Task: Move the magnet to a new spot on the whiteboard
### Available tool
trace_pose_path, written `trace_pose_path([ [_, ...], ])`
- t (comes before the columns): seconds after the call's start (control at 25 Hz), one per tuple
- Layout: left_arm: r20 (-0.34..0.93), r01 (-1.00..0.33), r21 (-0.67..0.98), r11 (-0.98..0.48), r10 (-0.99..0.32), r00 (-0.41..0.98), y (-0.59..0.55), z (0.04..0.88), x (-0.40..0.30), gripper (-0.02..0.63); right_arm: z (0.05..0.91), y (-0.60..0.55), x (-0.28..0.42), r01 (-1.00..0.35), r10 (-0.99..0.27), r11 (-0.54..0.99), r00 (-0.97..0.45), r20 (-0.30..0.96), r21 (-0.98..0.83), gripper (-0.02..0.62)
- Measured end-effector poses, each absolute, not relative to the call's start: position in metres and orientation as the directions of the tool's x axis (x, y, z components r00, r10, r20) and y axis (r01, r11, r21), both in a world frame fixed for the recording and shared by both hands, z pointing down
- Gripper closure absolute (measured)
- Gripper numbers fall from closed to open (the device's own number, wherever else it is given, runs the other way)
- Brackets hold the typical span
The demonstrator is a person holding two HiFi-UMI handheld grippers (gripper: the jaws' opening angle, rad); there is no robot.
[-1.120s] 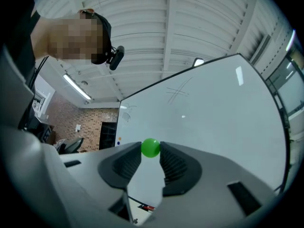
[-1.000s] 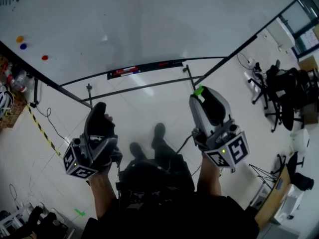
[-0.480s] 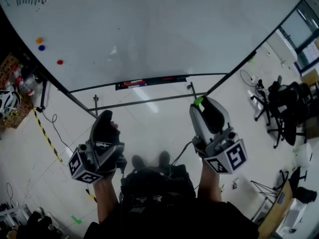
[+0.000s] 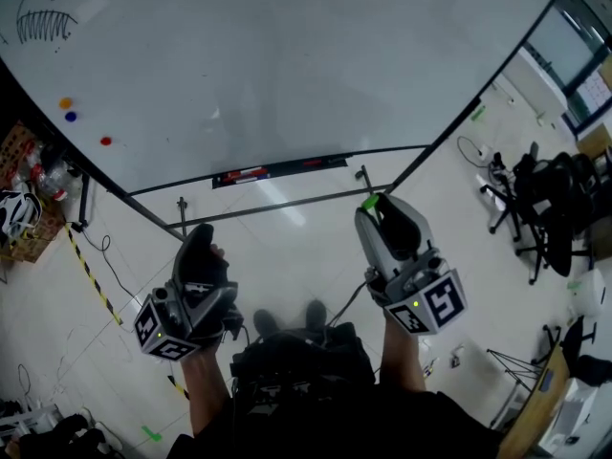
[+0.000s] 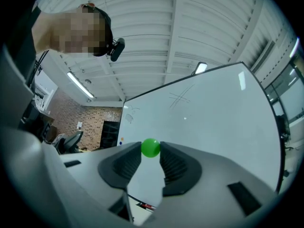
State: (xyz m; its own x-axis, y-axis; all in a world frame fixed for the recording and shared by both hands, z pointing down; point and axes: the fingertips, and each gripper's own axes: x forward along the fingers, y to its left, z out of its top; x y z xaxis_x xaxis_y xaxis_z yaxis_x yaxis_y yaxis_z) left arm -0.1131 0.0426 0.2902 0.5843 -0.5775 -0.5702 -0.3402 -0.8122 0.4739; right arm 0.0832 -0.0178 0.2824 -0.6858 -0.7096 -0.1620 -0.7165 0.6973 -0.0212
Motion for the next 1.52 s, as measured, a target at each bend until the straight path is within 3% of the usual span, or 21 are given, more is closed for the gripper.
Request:
trace_pose_path([
  [1.12, -0.614, -0.259, 0.507, -0.822, -0.555, 0.562, 0.054, 0.307, -0.177, 0.206, 0.306, -0.013, 0.024, -0.789, -0.793, 0.603, -0.609, -0.021, 0.119, 0.445],
  [1.52, -0.583, -0.347, 0.512, -0.786, -0.615, 0.531, 0.020, 0.313, -0.187, 0.206, 0.309, -0.075, 0.013, -0.773, -0.782, 0.605, -0.622, -0.041, 0.192, 0.445],
])
